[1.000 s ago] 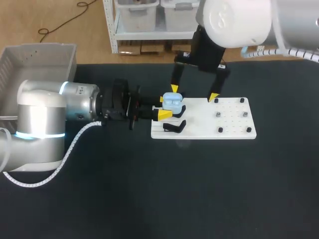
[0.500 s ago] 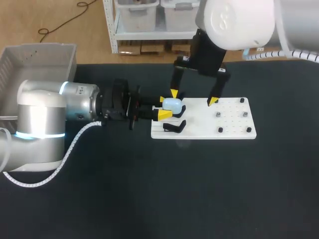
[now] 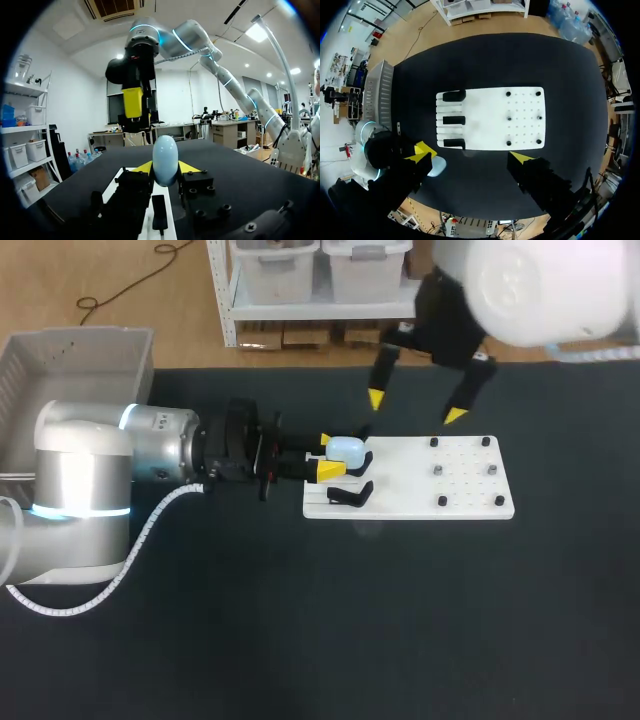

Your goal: Pick up each earbud case from the left stands, insert the matching earbuds, close the lid, and place the case in the box.

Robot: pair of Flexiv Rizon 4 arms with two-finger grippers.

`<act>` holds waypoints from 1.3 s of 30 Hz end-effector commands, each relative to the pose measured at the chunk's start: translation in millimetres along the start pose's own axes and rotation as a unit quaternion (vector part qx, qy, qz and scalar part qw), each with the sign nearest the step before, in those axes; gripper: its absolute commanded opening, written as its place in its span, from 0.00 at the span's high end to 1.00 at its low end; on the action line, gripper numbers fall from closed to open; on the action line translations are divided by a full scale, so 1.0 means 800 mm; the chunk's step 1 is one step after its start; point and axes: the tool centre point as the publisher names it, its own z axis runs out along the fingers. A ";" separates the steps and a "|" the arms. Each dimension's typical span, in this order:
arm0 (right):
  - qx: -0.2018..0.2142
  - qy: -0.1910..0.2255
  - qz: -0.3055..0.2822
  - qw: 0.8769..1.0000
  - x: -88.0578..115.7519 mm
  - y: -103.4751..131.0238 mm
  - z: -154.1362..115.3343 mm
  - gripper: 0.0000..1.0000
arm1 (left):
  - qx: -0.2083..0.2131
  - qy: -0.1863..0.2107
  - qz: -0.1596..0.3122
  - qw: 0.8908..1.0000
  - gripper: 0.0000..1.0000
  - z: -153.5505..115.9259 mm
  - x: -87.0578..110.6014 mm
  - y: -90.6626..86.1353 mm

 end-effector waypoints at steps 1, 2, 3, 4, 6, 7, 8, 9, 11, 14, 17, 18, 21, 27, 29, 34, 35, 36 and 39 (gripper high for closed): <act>-0.016 -0.077 -0.011 0.997 0.033 -0.025 -0.009 0.00 | -0.010 -0.001 -0.005 1.000 1.00 -0.005 -0.008 -0.001; -0.018 -0.080 -0.014 0.996 0.037 -0.028 -0.011 0.00 | -0.012 0.000 -0.005 1.000 1.00 -0.007 -0.012 -0.001; -0.021 -0.085 -0.018 0.996 0.041 -0.032 -0.012 0.00 | -0.014 0.001 -0.007 1.000 1.00 -0.007 -0.017 -0.001; -0.022 -0.092 -0.020 0.995 0.044 -0.036 -0.014 0.00 | -0.017 0.003 -0.008 1.000 1.00 -0.008 -0.021 0.000; -0.028 -0.099 -0.024 0.994 0.050 -0.044 -0.019 0.00 | -0.019 0.007 -0.011 1.000 1.00 -0.008 -0.030 -0.001; -0.029 -0.103 -0.026 0.994 0.052 -0.047 -0.021 0.00 | -0.021 0.011 -0.012 1.000 1.00 -0.009 -0.034 -0.001; -0.032 -0.107 -0.031 0.993 0.054 -0.050 -0.023 0.00 | -0.022 0.014 -0.014 1.000 1.00 -0.009 -0.039 -0.001; -0.034 -0.111 -0.037 0.993 0.058 -0.053 -0.026 0.00 | -0.025 0.016 -0.017 0.999 1.00 -0.009 -0.044 -0.002; -0.036 -0.123 -0.048 0.991 0.063 -0.058 -0.030 0.00 | -0.032 0.024 -0.019 0.999 1.00 -0.010 -0.056 -0.003; -0.043 -0.139 -0.068 0.987 0.070 -0.064 -0.035 0.00 | -0.045 0.036 -0.020 0.998 1.00 -0.012 -0.076 -0.006; -0.044 -0.142 -0.078 0.986 0.070 -0.068 -0.035 0.00 | -0.059 0.050 -0.020 0.997 1.00 -0.015 -0.092 -0.010; -0.045 -0.141 -0.083 0.986 0.068 -0.070 -0.033 0.00 | -0.065 0.056 -0.021 0.996 1.00 -0.016 -0.096 -0.011; -0.047 -0.141 -0.085 0.985 0.067 -0.072 -0.032 0.00 | -0.086 0.070 -0.024 0.994 1.00 -0.026 -0.107 -0.016; -0.047 -0.141 -0.085 0.985 0.067 -0.072 -0.032 0.00 | -0.150 0.085 -0.032 0.985 1.00 -0.061 -0.131 -0.023; -0.047 -0.141 -0.085 0.985 0.067 -0.072 -0.032 0.00 | -0.173 0.086 -0.031 0.981 1.00 -0.075 -0.144 -0.025; -0.047 -0.141 -0.085 0.985 0.067 -0.072 -0.032 0.00 | -0.245 0.097 -0.023 0.964 1.00 -0.121 -0.171 -0.026; -0.047 -0.141 -0.085 0.985 0.067 -0.072 -0.032 0.00 | -0.259 0.103 -0.022 0.960 1.00 -0.132 -0.174 -0.025; -0.047 -0.141 -0.085 0.985 0.067 -0.072 -0.032 0.00 | -0.273 0.113 -0.020 0.955 1.00 -0.144 -0.176 -0.024; -0.047 -0.141 -0.085 0.985 0.067 -0.072 -0.032 0.00 | -0.316 0.128 -0.024 0.940 1.00 -0.187 -0.174 -0.018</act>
